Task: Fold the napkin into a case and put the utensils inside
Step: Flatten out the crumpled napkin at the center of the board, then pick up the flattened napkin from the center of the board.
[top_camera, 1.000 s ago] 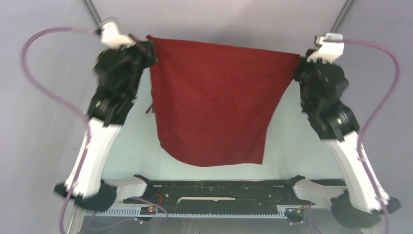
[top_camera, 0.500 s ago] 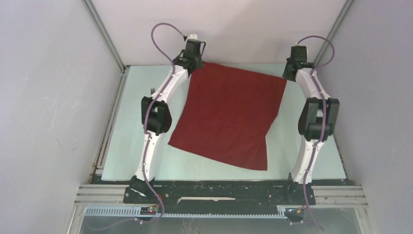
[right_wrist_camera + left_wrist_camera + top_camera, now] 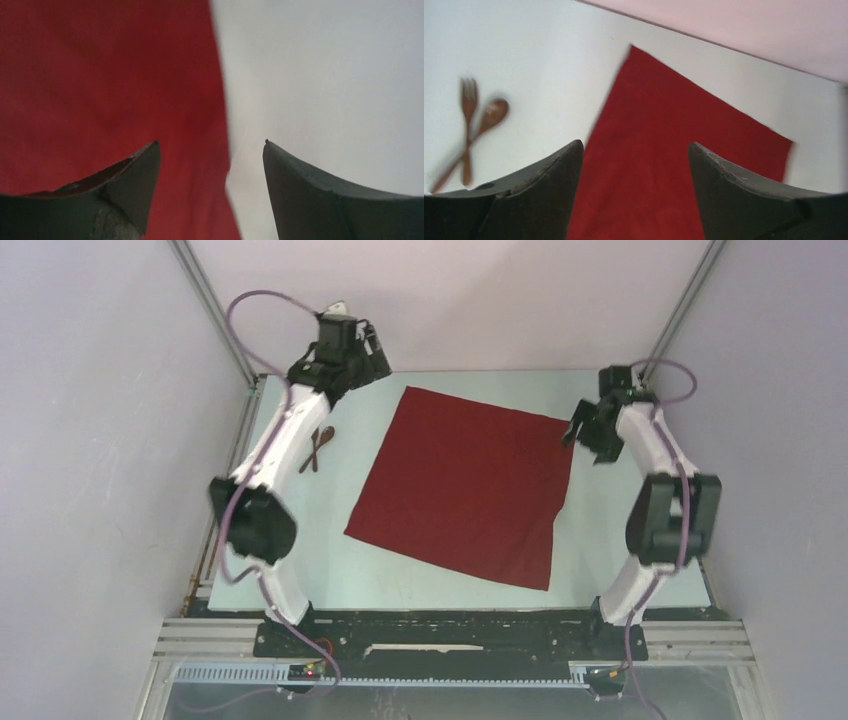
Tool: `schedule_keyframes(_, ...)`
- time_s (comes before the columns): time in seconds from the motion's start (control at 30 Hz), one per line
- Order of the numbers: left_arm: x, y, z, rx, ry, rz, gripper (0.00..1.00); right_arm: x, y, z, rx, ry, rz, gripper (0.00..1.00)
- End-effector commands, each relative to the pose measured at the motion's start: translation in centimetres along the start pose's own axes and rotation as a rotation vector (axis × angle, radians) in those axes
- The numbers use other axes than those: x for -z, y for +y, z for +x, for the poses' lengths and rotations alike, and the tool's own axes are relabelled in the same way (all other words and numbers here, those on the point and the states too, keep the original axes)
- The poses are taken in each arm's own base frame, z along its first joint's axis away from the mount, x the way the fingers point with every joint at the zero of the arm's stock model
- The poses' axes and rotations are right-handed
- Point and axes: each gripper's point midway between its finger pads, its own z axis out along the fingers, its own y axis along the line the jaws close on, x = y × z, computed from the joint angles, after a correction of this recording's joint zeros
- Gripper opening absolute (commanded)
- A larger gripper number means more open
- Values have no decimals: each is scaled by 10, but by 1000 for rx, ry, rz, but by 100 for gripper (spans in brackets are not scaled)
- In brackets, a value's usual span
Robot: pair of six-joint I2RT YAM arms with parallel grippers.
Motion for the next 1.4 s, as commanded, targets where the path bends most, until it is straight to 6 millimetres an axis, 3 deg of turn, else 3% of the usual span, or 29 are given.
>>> schedule_keyframes(0.0,61,-16,69,139,219,177,83,57,46,91,-89,45,-238,80)
schedule_keyframes(0.13,98,-4,154,117,335,296,85,65,44,176,-42,193,-232,71)
schedule_keyframes(0.23,121,11,189,120,366,330,85,61,61,224,-4,282,-298,68)
schedule_keyframes(0.33,136,27,209,117,359,316,85,41,69,246,-28,333,-320,70)
schedule_keyframes(0.47,150,39,218,112,332,313,85,22,64,256,-91,325,-327,78)
schedule_keyframes(0.7,156,57,226,96,307,273,86,14,13,283,-194,344,-185,85)
schedule_keyframes(0.8,156,58,227,104,306,270,87,27,8,290,-157,337,-154,85)
schedule_keyframes(0.87,155,59,225,109,295,266,87,44,4,283,-103,274,-96,86)
schedule_keyframes(0.9,155,59,224,110,293,267,87,53,-3,282,-78,253,-52,88)
schedule_keyframes(0.93,156,57,222,112,291,274,87,62,-9,281,-62,236,-9,97)
schedule_keyframes(1.03,157,53,218,114,287,288,87,84,-39,304,-72,314,155,100)
schedule_keyframes(1.17,159,47,214,130,279,316,87,103,-62,337,-164,435,314,95)
schedule_keyframes(1.23,161,46,212,138,269,323,87,102,-65,341,-188,427,325,89)
schedule_keyframes(1.37,162,47,212,140,261,327,87,92,-53,339,-265,415,250,68)
